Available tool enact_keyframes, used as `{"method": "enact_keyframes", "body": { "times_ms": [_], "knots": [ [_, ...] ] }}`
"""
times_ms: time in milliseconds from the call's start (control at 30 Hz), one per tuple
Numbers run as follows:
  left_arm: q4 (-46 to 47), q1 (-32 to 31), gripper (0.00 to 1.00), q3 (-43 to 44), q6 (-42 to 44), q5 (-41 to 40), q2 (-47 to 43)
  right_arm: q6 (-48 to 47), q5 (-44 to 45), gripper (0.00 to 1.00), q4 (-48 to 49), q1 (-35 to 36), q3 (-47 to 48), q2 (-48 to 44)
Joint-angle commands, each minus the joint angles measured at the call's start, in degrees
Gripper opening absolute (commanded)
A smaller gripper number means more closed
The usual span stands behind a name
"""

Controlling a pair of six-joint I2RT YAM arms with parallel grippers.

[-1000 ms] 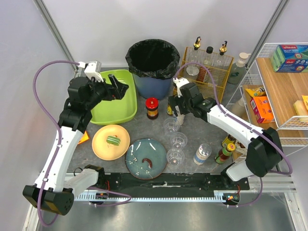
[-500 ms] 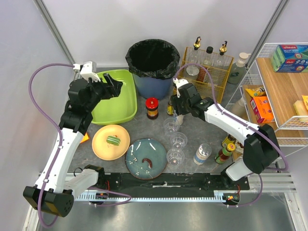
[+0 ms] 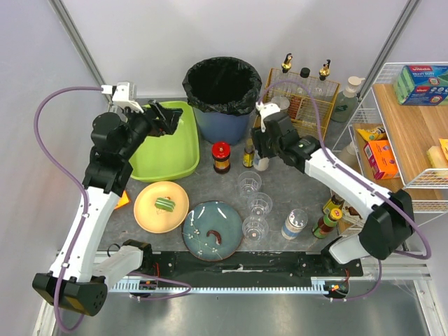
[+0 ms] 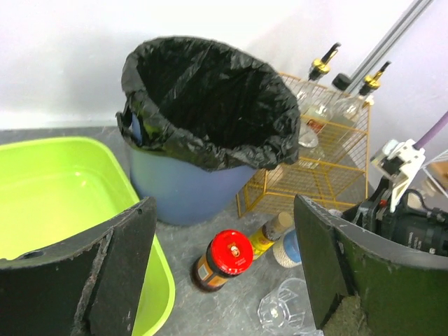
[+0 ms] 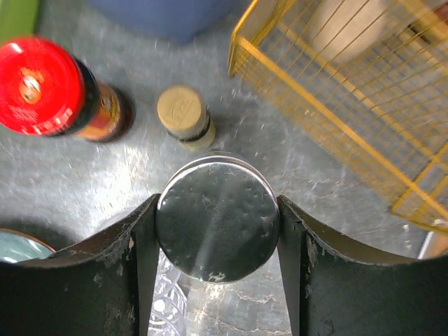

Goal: Clear the kitchen counter

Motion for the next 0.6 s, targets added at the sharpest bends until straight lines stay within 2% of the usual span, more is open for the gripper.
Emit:
{"method": "enact_keyframes", "body": {
  "times_ms": [0,133,300,567],
  "knots": [
    [5.0,0.0,0.85,3.7,1.3,1.5,-1.4,-1.6,6.0,0.36,2.7,-0.5,9.1,-5.0],
    [3.7,0.0,0.86,5.3,2.5,1.5,-1.7,-1.5,9.4,0.36,0.4,-3.2,15.2,-3.6],
    [4.7,0.0,0.86,4.7,1.8,0.4,-2.8,-0.5,10.9,0.36,0.5,-10.1,20.3,-0.8],
    [5.7,0.0,0.86,2.5,-0.5,1.2,-3.7,-1.4,15.4,0.36,6.9,-15.7,25.1,4.3]
  ]
}}
